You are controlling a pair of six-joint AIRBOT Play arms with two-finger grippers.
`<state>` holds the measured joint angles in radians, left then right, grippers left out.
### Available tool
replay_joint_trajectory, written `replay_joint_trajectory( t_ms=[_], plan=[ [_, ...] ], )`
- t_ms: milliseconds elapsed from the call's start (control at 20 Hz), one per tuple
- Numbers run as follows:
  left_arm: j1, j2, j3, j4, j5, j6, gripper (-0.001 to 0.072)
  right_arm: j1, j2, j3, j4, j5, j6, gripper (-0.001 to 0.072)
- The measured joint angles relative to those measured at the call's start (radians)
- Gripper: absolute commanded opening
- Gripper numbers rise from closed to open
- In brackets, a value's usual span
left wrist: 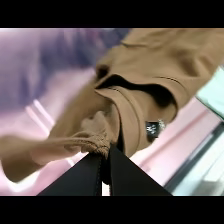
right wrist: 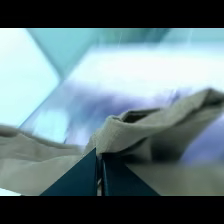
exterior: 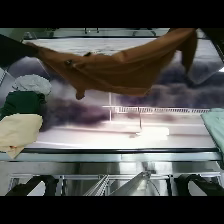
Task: Fold the shirts.
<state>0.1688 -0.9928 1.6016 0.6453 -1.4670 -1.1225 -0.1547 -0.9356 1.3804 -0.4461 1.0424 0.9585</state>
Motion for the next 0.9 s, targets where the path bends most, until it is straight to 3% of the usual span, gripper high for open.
replay_joint_trajectory(
  t_ms=[250,550,750,800,850,900],
  plan=[
    [0.012,0.020,-0.037,-0.007,0.021,-0.006,0.0016,-0.009,0.068,0.011,-0.063,-0.067,-0.018,0.0025],
    [0.014,-0.086,-0.233,0.039,0.080,0.070,0.0016,0.068,-0.212,0.012,-0.082,-0.106,-0.102,0.0025],
    [0.014,-0.234,-0.267,0.087,0.156,0.112,0.0016,0.106,-0.408,0.013,-0.085,-0.211,-0.157,0.0027],
    [0.014,-0.280,-0.270,0.096,0.176,0.120,0.0016,0.111,-0.448,0.013,-0.085,-0.248,-0.167,0.0103],
    [0.017,-0.323,-0.273,0.101,0.191,0.128,0.0017,0.113,-0.476,0.013,-0.084,-0.273,-0.174,0.0446],
    [0.022,-0.365,-0.274,0.110,0.203,0.131,0.0085,0.111,-0.500,0.014,-0.084,-0.303,-0.180,0.0570]
  ],
)
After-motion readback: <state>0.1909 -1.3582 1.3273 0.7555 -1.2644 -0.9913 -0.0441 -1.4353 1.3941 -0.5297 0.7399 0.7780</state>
